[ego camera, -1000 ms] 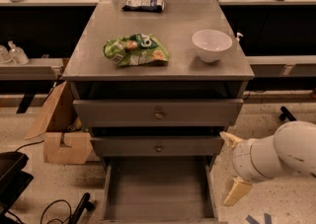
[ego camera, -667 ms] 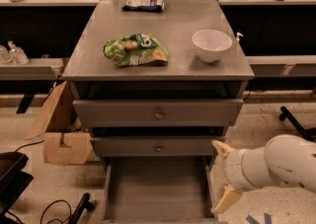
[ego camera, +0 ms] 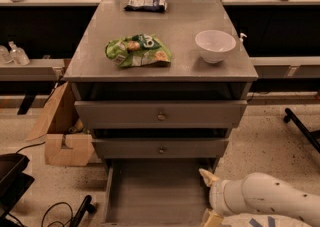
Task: Close bottom drawer
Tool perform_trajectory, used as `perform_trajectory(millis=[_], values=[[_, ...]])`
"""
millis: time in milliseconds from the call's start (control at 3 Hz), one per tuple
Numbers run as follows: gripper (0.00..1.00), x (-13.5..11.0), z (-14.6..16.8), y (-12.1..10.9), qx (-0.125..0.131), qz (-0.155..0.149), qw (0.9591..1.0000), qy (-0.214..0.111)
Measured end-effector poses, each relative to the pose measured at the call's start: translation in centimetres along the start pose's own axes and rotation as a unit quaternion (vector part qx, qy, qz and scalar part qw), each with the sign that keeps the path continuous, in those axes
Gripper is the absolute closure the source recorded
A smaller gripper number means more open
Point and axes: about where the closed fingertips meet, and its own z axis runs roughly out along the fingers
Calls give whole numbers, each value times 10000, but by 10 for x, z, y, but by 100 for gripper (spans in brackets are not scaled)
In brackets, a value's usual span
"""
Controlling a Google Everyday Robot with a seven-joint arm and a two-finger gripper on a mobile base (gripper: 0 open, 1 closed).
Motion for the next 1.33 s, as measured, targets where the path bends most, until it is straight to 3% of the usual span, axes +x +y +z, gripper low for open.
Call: perform_trajectory(millis=[333, 667, 1000, 1333], values=[[0, 31, 62, 16, -136, 55, 9998, -147], [16, 69, 109, 52, -335, 312, 9988, -171], [40, 104, 141, 103, -576, 603, 9964, -129], [63, 129, 166, 158, -860, 968, 9915, -72]])
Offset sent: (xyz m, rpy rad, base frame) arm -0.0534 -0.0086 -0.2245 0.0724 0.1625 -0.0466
